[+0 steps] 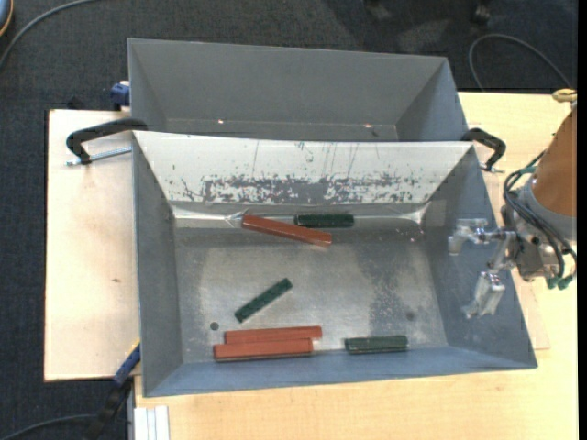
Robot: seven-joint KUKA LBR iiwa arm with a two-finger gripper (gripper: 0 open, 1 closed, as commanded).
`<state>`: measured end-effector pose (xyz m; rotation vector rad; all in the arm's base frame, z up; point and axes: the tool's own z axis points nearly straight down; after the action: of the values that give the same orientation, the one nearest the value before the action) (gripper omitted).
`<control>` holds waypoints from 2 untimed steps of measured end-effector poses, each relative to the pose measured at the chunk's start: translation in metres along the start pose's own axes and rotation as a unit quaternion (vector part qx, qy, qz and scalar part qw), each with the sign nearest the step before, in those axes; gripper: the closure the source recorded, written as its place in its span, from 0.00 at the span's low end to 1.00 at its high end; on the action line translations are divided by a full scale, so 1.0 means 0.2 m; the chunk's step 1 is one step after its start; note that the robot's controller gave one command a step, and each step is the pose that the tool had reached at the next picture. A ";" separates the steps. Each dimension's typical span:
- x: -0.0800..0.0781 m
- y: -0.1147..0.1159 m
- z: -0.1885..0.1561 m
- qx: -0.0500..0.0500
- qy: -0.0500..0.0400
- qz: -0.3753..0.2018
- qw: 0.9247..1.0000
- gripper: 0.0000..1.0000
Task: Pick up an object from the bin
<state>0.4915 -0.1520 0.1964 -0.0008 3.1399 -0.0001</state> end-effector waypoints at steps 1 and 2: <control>-0.11 0.75 0.20 -0.002 0.001 -0.125 0.992 0.00; 0.01 1.34 0.55 -0.003 0.003 -0.099 0.995 0.00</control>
Offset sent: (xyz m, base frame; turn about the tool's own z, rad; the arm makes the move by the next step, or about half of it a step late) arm 0.0206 0.1461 -0.0396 -0.2427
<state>0.4888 0.1169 0.0869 -0.3112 3.1313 0.0083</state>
